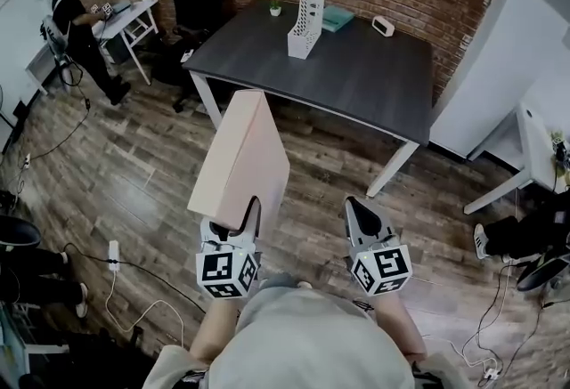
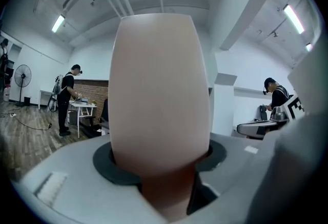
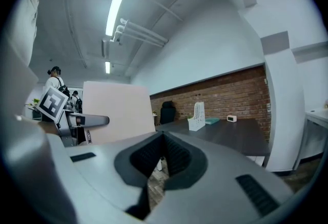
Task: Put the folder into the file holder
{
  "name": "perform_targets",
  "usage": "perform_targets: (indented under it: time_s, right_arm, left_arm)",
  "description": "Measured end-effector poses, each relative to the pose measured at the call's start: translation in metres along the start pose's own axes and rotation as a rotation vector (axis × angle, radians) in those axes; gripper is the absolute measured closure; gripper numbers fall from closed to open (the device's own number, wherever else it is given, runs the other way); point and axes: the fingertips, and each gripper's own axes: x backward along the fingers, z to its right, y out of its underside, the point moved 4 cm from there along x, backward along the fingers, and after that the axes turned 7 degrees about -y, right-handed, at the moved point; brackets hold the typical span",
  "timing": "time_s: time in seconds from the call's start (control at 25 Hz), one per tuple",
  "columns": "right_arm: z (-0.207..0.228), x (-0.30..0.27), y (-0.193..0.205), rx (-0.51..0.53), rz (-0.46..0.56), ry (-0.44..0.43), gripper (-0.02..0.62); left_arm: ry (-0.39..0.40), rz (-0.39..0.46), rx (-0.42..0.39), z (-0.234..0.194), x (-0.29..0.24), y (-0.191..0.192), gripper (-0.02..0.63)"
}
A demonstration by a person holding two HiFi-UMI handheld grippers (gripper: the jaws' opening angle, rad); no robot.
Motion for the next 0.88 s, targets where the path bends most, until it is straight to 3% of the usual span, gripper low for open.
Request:
perform_targets:
  time_s: [0.24, 0.56, 0.88]
  right_arm:
    - [-0.001, -0.001, 0.005, -0.014, -0.007, 0.007, 0.572]
    - [0.002, -0.021, 0.008, -0.046, -0.008, -0.036, 0.280]
    - [0.038, -0.071, 0.010, -0.065, -0.004, -0.037, 0.164]
  left_arm:
    - [0.014, 0.006, -0.010, 0.006, 0.002, -0.006, 0.341]
    - [0.015, 0.011, 0.002, -0.003, -0.013, -0.010, 0.341]
    - [0.027, 0.023, 0.011, -0.014, -0.076, -0.015, 0.341]
